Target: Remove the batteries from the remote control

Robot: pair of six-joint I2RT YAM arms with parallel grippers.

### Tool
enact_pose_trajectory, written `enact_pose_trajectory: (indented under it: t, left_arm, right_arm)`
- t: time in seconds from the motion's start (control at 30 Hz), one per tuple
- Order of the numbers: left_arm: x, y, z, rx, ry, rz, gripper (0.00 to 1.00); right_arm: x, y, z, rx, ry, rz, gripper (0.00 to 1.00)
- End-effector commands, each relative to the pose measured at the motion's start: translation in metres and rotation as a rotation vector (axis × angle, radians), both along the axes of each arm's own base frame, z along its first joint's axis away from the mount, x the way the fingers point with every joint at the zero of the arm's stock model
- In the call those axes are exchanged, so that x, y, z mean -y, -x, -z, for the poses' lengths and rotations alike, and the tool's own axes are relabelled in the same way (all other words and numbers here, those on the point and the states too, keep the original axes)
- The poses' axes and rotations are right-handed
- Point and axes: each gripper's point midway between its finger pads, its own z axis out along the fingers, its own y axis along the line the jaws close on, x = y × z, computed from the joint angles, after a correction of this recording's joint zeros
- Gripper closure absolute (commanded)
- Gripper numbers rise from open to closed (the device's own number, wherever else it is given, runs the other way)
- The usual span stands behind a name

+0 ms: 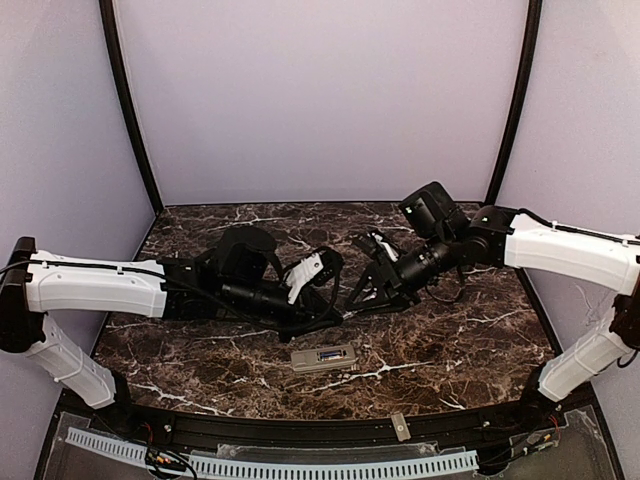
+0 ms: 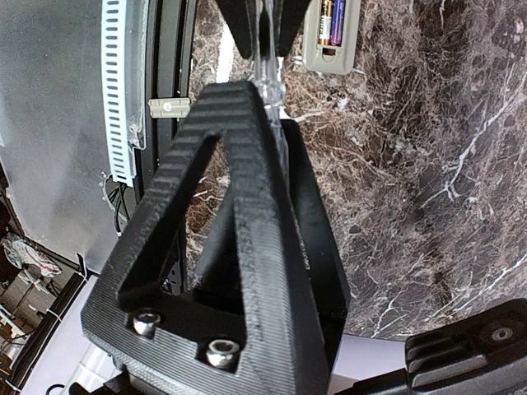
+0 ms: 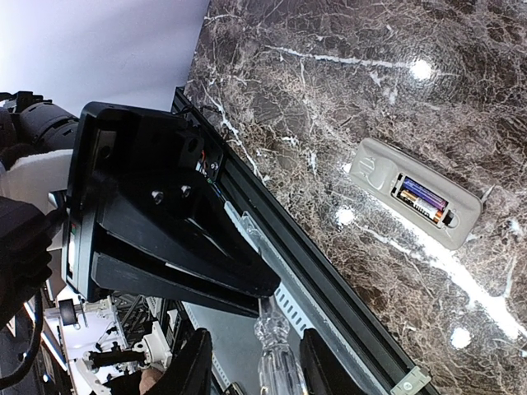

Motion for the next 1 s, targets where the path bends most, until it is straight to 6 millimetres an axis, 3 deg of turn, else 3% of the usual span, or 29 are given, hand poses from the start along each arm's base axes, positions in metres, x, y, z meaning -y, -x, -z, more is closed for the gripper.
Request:
enact_pose_trajectory:
  t: [0.0, 0.33, 0.67, 0.97]
  left_arm:
    - [0.0050, 0.0002, -0.0118, 0.023, 0.025, 0.012, 1.00]
    - [0.0037, 0.0009, -0.0109, 0.021, 0.021, 0.012, 1.00]
    - [0.0031, 0.0032, -0.0105, 0.016, 0.022, 0.021, 1.00]
    - [0.0027, 0.0045, -0.0118, 0.016, 0.030, 0.027, 1.00]
  right_arm:
    - [-0.0083, -0.0019, -0.0058, 0.035, -0.026, -0.015, 0.65]
    - [-0.0087, -0.0019, -0.0035, 0.037, -0.022, -0.016, 0.69]
    - [-0.0082, -0.0022, -0.0013, 0.042, -0.016, -0.015, 0.66]
    - [-0.0083, -0.0012, -0.0014, 0.042, -0.019, -0.021, 0.74]
